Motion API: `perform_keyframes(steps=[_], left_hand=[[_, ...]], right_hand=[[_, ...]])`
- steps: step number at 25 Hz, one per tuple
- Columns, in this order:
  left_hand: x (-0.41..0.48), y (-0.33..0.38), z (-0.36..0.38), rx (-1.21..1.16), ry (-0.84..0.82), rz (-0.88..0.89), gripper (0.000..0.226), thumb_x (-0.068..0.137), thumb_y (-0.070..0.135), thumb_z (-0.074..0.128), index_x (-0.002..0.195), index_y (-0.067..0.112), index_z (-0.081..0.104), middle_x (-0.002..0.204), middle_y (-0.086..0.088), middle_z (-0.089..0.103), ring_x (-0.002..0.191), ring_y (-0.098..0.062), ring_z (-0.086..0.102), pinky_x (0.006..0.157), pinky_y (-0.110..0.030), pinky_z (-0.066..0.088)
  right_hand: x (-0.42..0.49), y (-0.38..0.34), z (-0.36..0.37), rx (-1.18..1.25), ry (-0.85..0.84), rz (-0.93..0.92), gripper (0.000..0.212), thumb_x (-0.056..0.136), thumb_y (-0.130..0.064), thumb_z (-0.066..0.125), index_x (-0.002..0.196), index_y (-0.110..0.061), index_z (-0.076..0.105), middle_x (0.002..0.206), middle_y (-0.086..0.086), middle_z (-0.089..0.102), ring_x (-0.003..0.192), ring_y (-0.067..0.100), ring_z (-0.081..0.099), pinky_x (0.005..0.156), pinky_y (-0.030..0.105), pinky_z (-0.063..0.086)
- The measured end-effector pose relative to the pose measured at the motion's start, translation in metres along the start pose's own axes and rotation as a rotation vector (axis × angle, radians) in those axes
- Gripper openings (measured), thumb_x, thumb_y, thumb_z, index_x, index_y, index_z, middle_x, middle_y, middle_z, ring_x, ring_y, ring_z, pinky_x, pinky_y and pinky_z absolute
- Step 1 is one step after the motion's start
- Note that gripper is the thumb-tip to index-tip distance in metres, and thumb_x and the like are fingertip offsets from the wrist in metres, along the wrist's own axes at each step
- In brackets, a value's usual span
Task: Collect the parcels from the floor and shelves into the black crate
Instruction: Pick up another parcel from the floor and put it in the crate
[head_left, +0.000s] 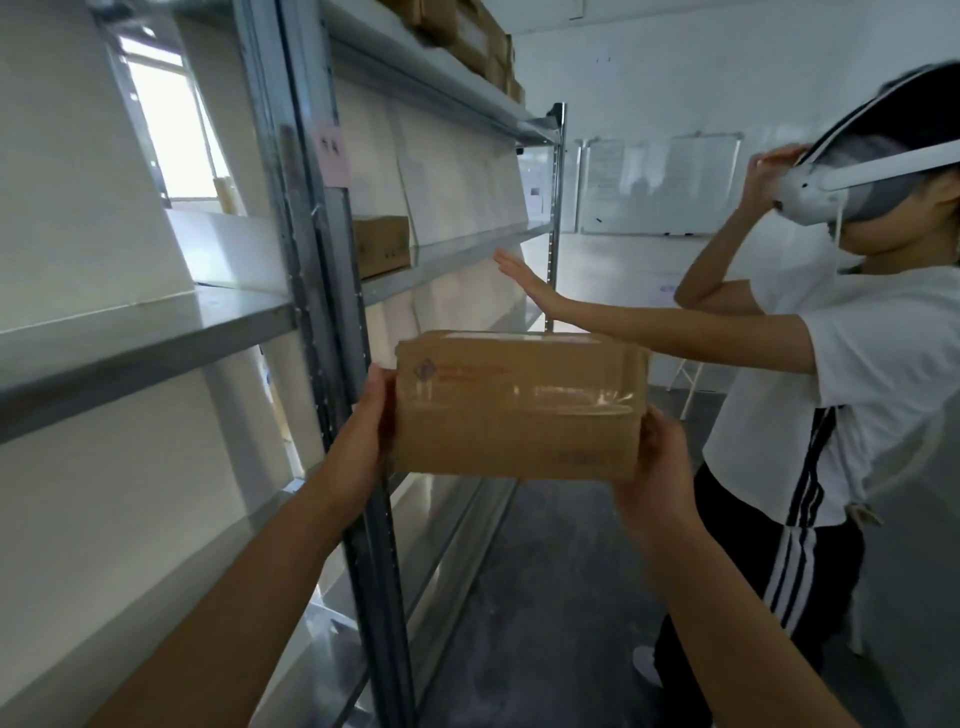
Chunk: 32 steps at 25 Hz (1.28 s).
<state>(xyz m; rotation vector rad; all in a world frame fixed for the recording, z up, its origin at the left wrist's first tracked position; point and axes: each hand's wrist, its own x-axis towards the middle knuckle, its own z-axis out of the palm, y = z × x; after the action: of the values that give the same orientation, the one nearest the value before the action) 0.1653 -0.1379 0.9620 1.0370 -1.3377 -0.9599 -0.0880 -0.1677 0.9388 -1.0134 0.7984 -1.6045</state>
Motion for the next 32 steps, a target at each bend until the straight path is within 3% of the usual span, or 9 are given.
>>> perform_keyframes(steps=[3,7,12,17,21,23,28,30,32], left_hand=[[-0.008,0.004,0.004,-0.047,-0.005,-0.029,0.064,0.075,0.08,0.029,0.104,0.039,0.068,0.109,0.002,0.071,0.101,-0.014,0.068,0.078,-0.027,0.055],[-0.028,0.006,0.019,-0.027,0.092,-0.036,0.053,0.084,0.065,0.033,0.113,0.031,0.063,0.105,-0.001,0.072,0.094,-0.016,0.07,0.068,-0.027,0.057],[-0.063,0.008,0.015,0.04,0.252,0.054,0.024,0.096,0.044,0.038,0.114,0.043,0.054,0.1,0.009,0.072,0.09,-0.009,0.07,0.062,-0.02,0.056],[-0.123,0.019,-0.007,0.195,0.442,0.051,0.026,0.092,0.031,0.052,0.116,0.043,0.052,0.102,0.009,0.072,0.092,-0.013,0.07,0.064,-0.023,0.057],[-0.185,0.043,-0.024,0.262,0.559,0.035,0.036,0.08,0.04,0.06,0.115,0.043,0.059,0.102,0.002,0.073,0.09,-0.018,0.071,0.064,-0.025,0.057],[-0.217,0.058,-0.032,0.307,0.594,-0.01,0.043,0.078,0.041,0.06,0.121,0.039,0.058,0.103,-0.001,0.073,0.091,-0.02,0.071,0.067,-0.03,0.058],[-0.292,0.1,-0.048,0.422,0.693,-0.078,0.039,0.08,0.044,0.059,0.119,0.04,0.06,0.101,-0.001,0.073,0.092,-0.023,0.071,0.067,-0.033,0.059],[-0.327,0.111,-0.054,0.422,0.808,-0.052,0.035,0.084,0.043,0.058,0.12,0.043,0.059,0.107,0.006,0.072,0.096,-0.018,0.069,0.072,-0.031,0.057],[-0.369,0.116,-0.058,0.465,0.957,-0.013,0.038,0.085,0.046,0.055,0.123,0.046,0.055,0.119,0.016,0.065,0.108,-0.009,0.063,0.089,-0.032,0.05]], right_hand=[[-0.003,0.001,0.003,0.086,-0.116,0.138,0.045,0.093,-0.043,0.035,0.092,-0.022,0.075,0.097,0.005,0.075,0.089,0.022,0.071,0.063,0.031,0.059],[-0.006,-0.004,0.008,-0.015,-0.214,0.172,0.052,0.087,-0.053,0.038,0.114,-0.018,0.064,0.106,0.009,0.072,0.096,0.029,0.069,0.073,0.047,0.058],[-0.012,0.011,0.018,-0.032,-0.301,0.196,0.038,0.096,-0.043,0.038,0.131,-0.032,0.045,0.1,-0.004,0.074,0.088,0.019,0.072,0.067,0.039,0.059],[-0.031,0.036,0.045,0.027,-0.513,0.3,0.043,0.088,-0.039,0.053,0.13,-0.036,0.044,0.1,-0.004,0.073,0.09,0.018,0.071,0.074,0.044,0.059],[-0.064,0.057,0.068,0.107,-0.797,0.47,0.07,0.075,-0.048,0.064,0.137,-0.036,0.036,0.123,0.003,0.064,0.106,0.022,0.065,0.079,0.041,0.056],[-0.085,0.065,0.078,0.092,-0.948,0.554,0.073,0.074,-0.05,0.062,0.139,-0.036,0.034,0.13,0.006,0.057,0.115,0.027,0.059,0.091,0.049,0.051],[-0.136,0.074,0.109,0.023,-1.256,0.687,0.067,0.071,-0.057,0.065,0.129,-0.026,0.05,0.124,0.016,0.06,0.116,0.032,0.057,0.099,0.051,0.046],[-0.166,0.073,0.128,0.06,-1.288,0.694,0.064,0.073,-0.056,0.063,0.126,-0.023,0.054,0.121,0.017,0.062,0.114,0.034,0.059,0.098,0.053,0.046],[-0.204,0.071,0.15,0.142,-1.266,0.77,0.064,0.074,-0.056,0.062,0.127,-0.02,0.054,0.12,0.017,0.063,0.113,0.034,0.06,0.098,0.054,0.045]])
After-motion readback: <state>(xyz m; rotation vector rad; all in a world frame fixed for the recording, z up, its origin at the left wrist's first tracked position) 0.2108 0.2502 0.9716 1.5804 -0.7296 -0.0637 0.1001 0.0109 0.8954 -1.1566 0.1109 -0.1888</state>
